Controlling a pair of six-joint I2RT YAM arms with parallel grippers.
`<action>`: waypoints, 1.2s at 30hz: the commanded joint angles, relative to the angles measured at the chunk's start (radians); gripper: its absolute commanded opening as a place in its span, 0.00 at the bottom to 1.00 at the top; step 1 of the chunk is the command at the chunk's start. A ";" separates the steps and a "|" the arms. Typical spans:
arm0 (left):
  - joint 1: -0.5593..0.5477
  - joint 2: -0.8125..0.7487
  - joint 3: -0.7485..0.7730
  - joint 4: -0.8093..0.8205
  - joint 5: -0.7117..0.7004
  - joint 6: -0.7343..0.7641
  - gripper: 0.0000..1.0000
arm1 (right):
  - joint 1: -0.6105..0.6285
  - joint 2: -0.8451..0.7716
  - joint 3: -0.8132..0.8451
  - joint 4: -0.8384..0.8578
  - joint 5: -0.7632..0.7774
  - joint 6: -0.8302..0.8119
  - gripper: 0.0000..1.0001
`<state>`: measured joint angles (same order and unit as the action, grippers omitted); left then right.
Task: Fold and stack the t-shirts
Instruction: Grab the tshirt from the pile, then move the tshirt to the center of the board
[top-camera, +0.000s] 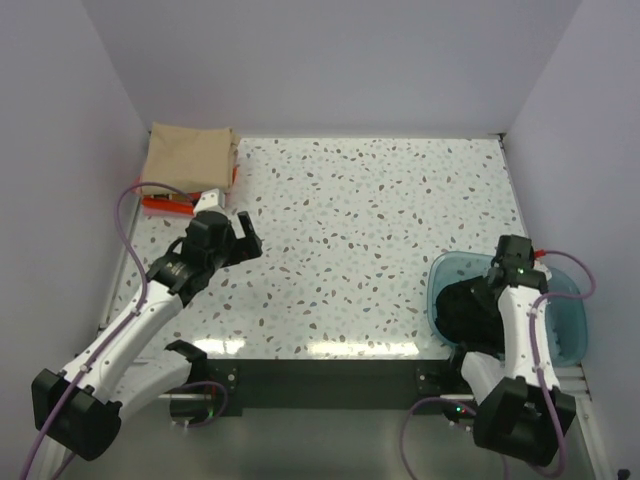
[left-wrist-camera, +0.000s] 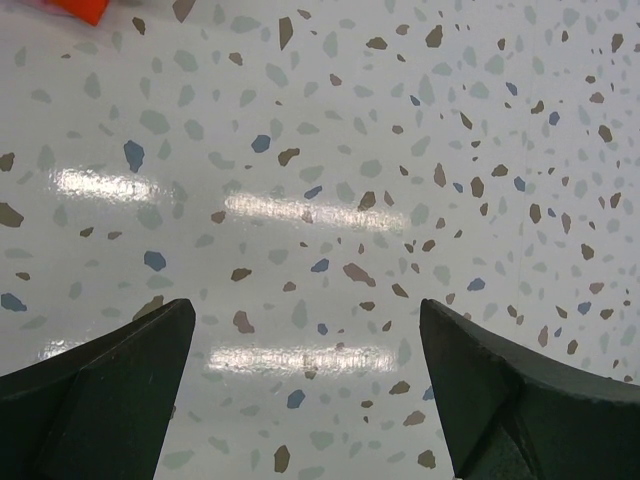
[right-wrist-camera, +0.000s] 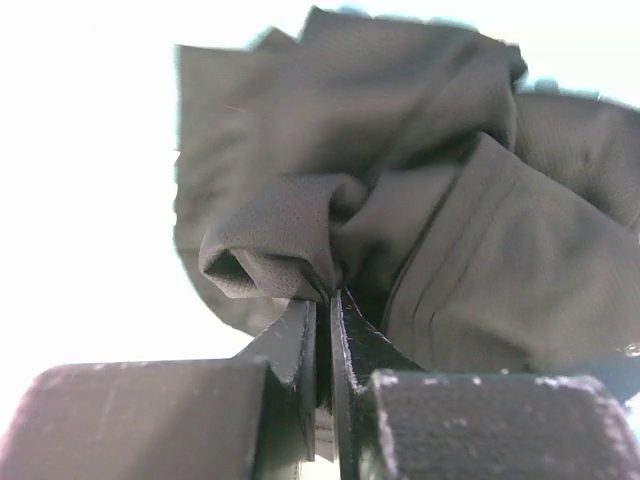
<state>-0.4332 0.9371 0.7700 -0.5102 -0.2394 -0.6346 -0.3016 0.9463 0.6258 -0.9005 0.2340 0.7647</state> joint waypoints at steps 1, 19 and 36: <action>0.001 -0.023 0.025 0.013 -0.009 0.013 1.00 | -0.004 -0.130 0.196 -0.012 -0.004 -0.051 0.00; 0.001 0.019 0.046 -0.056 -0.029 -0.057 1.00 | 0.577 0.339 1.185 0.097 -0.251 -0.268 0.00; 0.001 -0.054 0.127 -0.301 -0.167 -0.180 1.00 | 0.924 0.700 1.548 0.341 -0.208 -0.331 0.00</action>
<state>-0.4332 0.8967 0.8501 -0.7593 -0.3531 -0.7795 0.6357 1.7947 2.2646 -0.6624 -0.0444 0.4141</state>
